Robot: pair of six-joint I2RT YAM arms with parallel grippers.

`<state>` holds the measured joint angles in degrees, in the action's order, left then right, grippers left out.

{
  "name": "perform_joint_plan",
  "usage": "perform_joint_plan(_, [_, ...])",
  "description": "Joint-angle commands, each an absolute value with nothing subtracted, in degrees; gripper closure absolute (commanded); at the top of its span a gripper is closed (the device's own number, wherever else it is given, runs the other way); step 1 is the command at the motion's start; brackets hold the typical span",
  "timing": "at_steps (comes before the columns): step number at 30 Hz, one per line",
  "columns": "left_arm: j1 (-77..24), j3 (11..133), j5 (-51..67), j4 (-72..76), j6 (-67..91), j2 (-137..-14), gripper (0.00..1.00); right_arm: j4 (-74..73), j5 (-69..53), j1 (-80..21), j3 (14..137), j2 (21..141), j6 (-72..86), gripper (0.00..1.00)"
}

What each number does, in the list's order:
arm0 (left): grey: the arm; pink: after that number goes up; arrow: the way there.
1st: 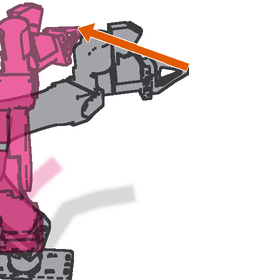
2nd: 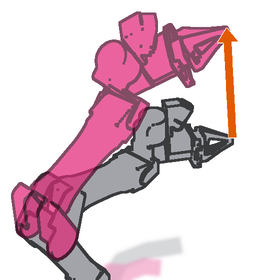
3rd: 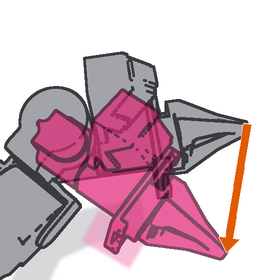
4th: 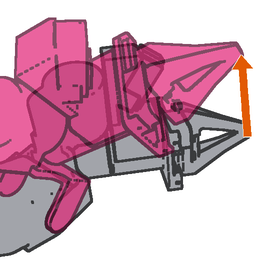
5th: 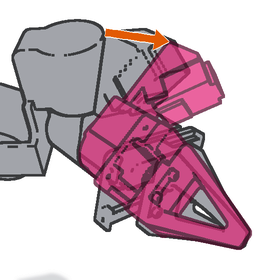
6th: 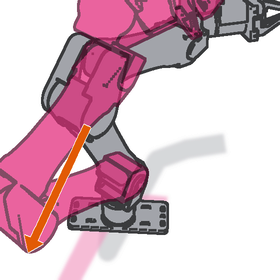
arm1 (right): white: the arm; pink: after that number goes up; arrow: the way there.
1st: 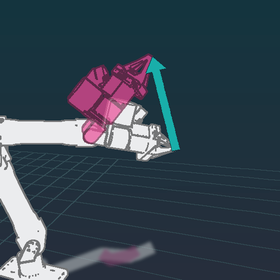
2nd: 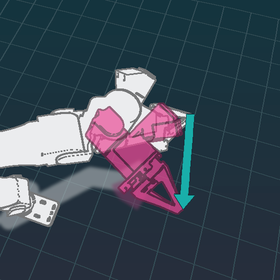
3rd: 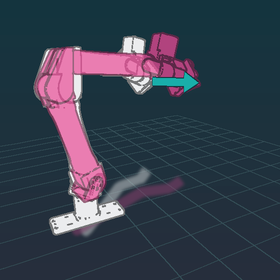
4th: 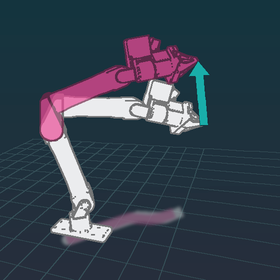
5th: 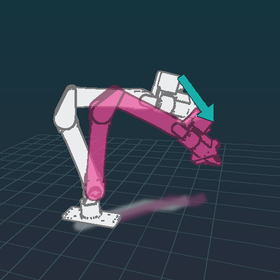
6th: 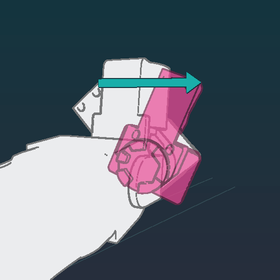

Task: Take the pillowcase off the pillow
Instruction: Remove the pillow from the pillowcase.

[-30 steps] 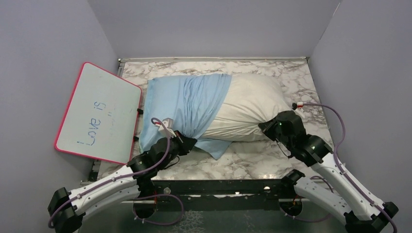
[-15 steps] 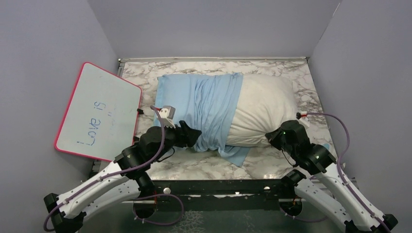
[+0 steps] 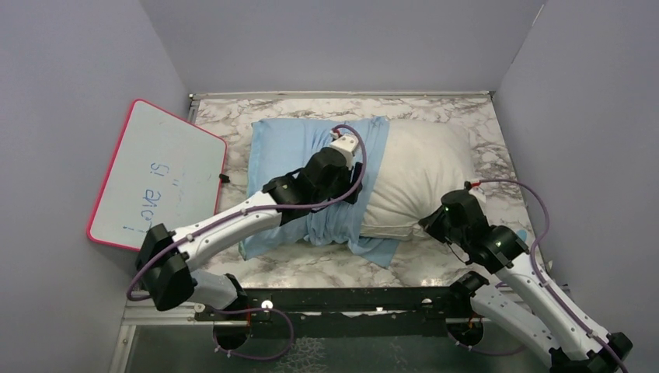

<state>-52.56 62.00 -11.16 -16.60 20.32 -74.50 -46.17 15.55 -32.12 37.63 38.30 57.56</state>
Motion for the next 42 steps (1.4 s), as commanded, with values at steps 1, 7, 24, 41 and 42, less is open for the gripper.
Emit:
perform_joint_plan(1, [-52.1, 69.5, -19.2, -21.0, 17.1, -82.0, 0.48, -50.8, 14.9, -31.9, 38.3, 35.7, 58.9, 0.97])
perform_joint_plan(7, [-41.8, 63.9, -31.4, -28.2, 22.2, -76.3, 0.84, -53.1, 19.9, -31.9, 38.0, 29.8, 62.7, 0.98])
perform_joint_plan(24, [-36.6, 39.2, 10.0, -5.1, 26.1, -64.3, 0.85, -41.9, 4.8, -32.0, 55.8, 33.7, 44.3, 0.17])
perform_joint_plan(41, [-36.5, 47.3, 5.6, -18.1, 25.6, -55.0, 0.37, -31.7, 4.7, -32.1, 56.3, 78.2, 35.0, 0.44])
perform_joint_plan(42, [-36.5, 49.5, 4.4, -18.7, 24.7, -55.5, 0.32, -28.5, 2.4, -32.1, 50.8, 76.8, 36.5, 0.45])
